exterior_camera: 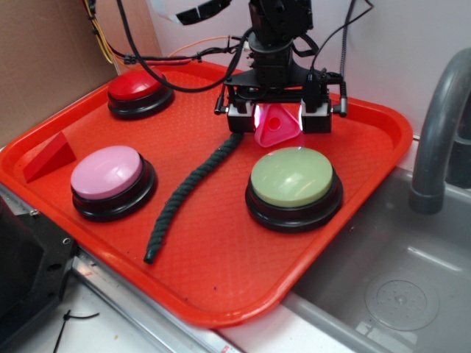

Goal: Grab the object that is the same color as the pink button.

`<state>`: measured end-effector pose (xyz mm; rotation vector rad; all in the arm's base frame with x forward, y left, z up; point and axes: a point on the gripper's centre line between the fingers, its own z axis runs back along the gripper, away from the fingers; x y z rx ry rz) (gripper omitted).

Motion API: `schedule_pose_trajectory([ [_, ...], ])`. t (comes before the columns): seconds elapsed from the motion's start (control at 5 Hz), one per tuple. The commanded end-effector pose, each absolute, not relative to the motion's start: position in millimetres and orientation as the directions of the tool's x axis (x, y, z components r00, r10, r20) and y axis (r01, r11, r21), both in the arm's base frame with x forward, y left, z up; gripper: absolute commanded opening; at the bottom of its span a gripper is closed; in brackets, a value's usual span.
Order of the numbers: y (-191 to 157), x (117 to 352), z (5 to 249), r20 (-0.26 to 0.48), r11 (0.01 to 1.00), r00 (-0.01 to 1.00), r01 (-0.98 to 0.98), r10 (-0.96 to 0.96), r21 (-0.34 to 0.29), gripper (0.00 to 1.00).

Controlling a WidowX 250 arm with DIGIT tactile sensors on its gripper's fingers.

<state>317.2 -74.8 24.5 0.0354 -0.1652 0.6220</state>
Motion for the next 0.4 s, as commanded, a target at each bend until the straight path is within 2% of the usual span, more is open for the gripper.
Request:
schedule_pose_trajectory([
  [0.0,-75.9,325.4,32.3,0.166,0.847,0.832,-0.53,0.53,-0.05,0.01],
  [0.2,-70.8,323.4,38.7,0.132,0.875,0.866,-0.483,0.483,-0.032,0.0],
])
